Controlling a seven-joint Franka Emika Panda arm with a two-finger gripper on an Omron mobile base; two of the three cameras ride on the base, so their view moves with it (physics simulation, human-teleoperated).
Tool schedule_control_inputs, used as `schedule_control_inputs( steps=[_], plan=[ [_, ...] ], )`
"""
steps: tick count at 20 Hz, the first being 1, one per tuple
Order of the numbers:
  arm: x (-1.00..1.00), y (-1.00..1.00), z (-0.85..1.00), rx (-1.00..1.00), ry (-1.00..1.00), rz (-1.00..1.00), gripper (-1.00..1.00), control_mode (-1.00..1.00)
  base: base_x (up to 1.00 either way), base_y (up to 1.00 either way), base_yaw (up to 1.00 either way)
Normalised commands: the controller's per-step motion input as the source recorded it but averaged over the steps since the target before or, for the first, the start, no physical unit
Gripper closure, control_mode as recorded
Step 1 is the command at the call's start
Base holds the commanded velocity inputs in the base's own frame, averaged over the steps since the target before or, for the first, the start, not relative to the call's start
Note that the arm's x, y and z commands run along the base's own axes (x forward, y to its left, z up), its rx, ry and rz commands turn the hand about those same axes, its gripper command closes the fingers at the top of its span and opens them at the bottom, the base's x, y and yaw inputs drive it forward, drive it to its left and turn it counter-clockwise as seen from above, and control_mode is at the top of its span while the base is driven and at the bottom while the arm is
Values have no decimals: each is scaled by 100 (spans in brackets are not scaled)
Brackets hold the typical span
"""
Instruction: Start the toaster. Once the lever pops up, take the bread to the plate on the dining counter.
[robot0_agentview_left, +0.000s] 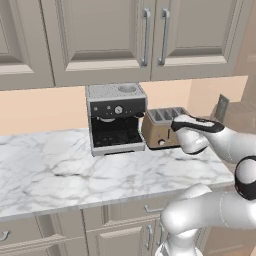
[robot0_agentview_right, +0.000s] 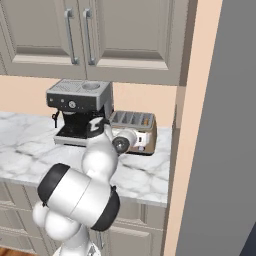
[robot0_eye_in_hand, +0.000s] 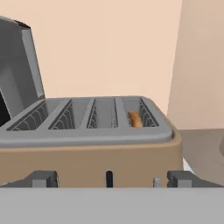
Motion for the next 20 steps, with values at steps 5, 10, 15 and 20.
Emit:
schedule_control_inputs(
  steps=[5, 10, 15, 20],
  plan=[
    [11, -8, 20, 1, -1, -1, -100, -100, 0, 0, 0],
    [7, -1, 18, 0, 0, 0, -100, -100, 0, 0, 0],
    [0, 0, 8, 0, 0, 0, -100, -100, 0, 0, 0],
    [0, 0, 27, 0, 0, 0, -100, -100, 0, 0, 0]
  ],
)
